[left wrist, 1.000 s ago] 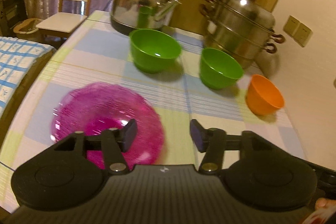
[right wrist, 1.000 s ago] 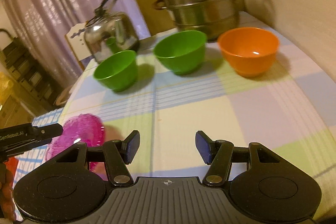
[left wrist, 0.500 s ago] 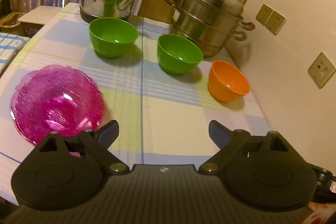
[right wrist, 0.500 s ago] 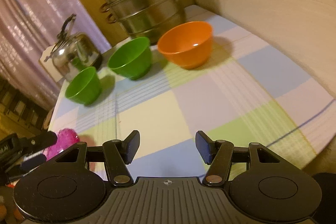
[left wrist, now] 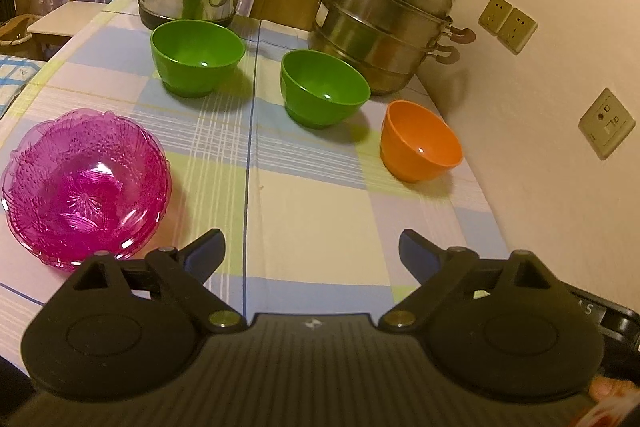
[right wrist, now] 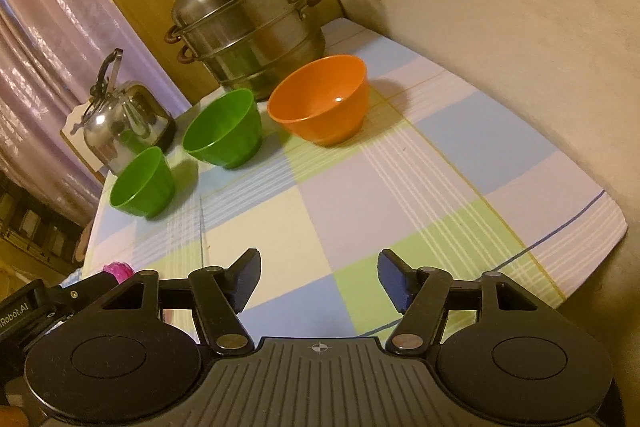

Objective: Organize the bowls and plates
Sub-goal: 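Move both open grippers toward the green bowl beside the orange bowl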

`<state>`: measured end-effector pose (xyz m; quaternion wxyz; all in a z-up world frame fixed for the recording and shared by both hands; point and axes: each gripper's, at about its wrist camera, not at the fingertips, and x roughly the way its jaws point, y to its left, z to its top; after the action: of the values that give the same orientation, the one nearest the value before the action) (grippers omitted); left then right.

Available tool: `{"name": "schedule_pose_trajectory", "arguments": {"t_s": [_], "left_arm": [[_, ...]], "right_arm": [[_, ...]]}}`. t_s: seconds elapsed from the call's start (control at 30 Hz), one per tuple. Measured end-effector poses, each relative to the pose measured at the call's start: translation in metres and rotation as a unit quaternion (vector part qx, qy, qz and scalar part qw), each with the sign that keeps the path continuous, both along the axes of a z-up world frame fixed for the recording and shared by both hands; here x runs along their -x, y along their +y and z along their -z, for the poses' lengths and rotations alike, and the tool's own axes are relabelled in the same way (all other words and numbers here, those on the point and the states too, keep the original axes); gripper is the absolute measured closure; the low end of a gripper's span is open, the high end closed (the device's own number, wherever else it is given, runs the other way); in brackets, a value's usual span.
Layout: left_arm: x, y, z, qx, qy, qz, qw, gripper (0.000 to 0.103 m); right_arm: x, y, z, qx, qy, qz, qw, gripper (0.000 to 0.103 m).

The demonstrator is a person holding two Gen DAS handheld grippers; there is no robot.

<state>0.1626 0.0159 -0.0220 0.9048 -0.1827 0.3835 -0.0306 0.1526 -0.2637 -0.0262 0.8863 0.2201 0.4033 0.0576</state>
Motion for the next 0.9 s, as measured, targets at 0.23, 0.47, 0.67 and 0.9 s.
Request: {"name": "schedule_pose_trajectory", "arguments": {"t_s": [0.23,0.47,0.67,0.9], "left_arm": [[-0.005,0.002,-0.003,-0.004,0.000,-0.002,1.0000,0.010],[-0.014,0.001,-0.001,-0.004,0.001,-0.002,1.0000,0.010],[-0.026,-0.006,0.002,0.001,0.004,0.008,1.0000,0.010],[-0.040,-0.008,0.000,0.004,0.000,0.017,0.9998,0.010]], "right_arm": [[-0.009,0.009,0.001,-0.005,0.003,-0.013,1.000,0.037],[-0.018,0.010,0.002,-0.010,0.005,-0.012,1.000,0.037],[-0.024,0.005,0.005,-0.006,0.011,-0.007,1.000,0.037],[-0.032,0.003,-0.003,0.007,0.004,-0.005,1.000,0.037]]}}
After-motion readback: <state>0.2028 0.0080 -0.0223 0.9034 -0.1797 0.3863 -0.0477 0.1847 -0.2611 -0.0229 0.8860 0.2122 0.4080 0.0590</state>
